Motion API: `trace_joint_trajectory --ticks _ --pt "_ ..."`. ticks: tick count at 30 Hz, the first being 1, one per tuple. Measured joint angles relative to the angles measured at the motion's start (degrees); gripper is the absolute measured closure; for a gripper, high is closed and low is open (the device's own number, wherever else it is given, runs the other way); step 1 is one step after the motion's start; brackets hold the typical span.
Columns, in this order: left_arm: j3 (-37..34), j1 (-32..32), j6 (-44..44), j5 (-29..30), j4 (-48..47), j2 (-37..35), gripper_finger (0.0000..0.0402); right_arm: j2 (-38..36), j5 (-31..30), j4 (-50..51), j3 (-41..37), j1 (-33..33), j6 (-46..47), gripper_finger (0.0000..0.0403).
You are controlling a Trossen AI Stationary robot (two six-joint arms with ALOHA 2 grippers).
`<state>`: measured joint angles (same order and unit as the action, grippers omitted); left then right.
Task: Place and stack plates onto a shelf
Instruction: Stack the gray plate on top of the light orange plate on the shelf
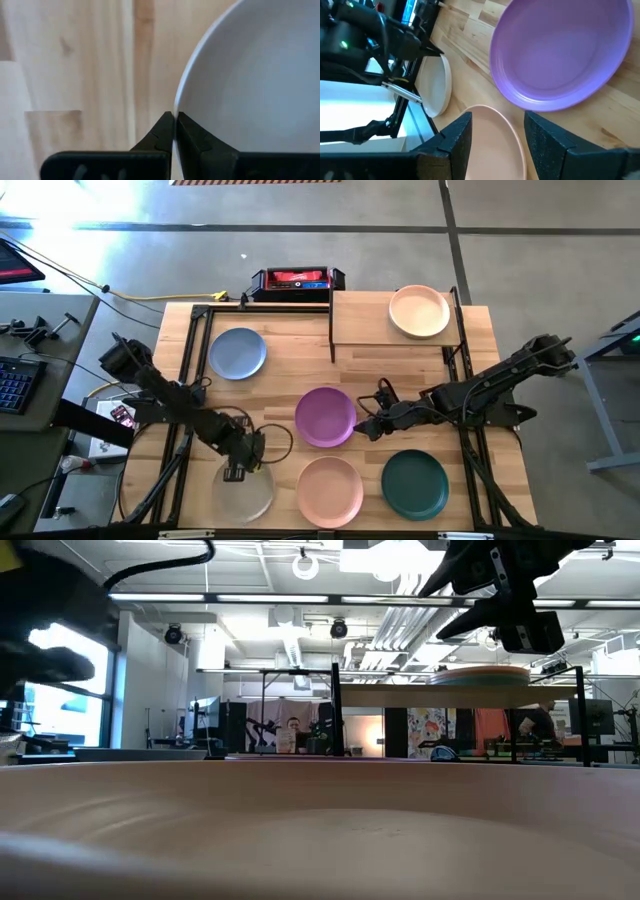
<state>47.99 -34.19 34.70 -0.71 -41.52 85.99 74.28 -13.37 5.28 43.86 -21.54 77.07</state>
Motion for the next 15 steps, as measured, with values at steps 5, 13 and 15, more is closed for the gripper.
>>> trace_joint_trajectory --ticks 5,13,15 --pt "0.04 4.02 -1.59 0.21 -1.85 -5.06 0.0401 0.00 -0.12 -0.05 0.01 0.51 -3.53 0.0240" --pt "0.07 10.72 -1.97 2.16 -4.31 -14.48 0.0401 0.00 -1.21 -6.10 0.00 2.98 -12.27 0.0240" --pt "0.07 12.43 -1.99 3.08 -4.36 -16.90 0.0401 0.00 -1.20 -10.38 0.00 3.89 -16.41 0.0240"
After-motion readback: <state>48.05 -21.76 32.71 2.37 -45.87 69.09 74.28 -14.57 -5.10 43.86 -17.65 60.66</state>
